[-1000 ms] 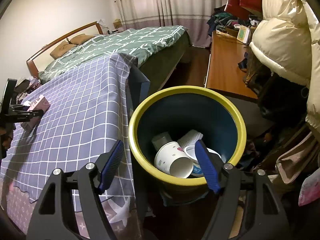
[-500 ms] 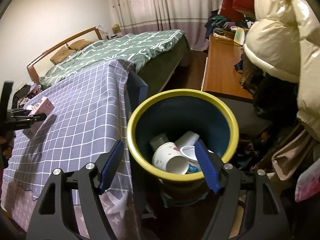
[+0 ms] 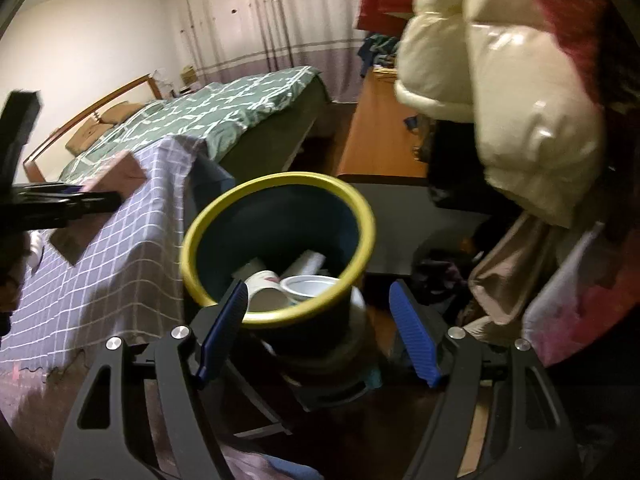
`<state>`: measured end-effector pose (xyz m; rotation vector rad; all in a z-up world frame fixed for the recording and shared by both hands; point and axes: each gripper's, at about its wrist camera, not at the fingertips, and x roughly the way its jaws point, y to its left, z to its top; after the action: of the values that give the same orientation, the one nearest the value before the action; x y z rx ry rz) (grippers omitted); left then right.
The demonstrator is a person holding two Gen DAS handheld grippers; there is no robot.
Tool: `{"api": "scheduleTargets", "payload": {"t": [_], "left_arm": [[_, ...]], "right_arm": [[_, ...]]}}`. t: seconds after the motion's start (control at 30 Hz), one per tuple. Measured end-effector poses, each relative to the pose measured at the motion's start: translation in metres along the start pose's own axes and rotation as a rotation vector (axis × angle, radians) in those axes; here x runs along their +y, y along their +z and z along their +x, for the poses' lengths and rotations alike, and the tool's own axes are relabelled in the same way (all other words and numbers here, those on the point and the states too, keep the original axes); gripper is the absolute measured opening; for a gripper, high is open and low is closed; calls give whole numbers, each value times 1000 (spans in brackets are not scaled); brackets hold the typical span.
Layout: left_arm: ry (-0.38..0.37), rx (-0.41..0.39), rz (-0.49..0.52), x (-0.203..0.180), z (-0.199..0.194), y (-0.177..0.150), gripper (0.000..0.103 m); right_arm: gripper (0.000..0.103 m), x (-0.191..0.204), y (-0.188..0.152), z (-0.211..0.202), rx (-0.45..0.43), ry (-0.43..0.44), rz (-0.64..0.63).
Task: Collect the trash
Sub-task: 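Carry the pink milk carton with the left tool into the bin and release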
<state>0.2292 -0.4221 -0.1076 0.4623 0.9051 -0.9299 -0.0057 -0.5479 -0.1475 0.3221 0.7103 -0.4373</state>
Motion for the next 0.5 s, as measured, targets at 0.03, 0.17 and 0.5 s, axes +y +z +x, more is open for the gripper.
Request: {"api": "scheduleTargets", "payload": {"t": [0.03, 0.17, 0.5], "left_arm": [[-3, 4, 4, -7, 7, 4, 51], [-20, 35, 11, -36, 42, 25, 51], [11, -7, -62, -35, 59, 36, 84]], "right_arm": [[69, -5, -1, -2, -2, -7, 4], [69, -20, -6, -8, -8, -28, 18], [73, -20, -3, -17, -10, -46, 7]]}}
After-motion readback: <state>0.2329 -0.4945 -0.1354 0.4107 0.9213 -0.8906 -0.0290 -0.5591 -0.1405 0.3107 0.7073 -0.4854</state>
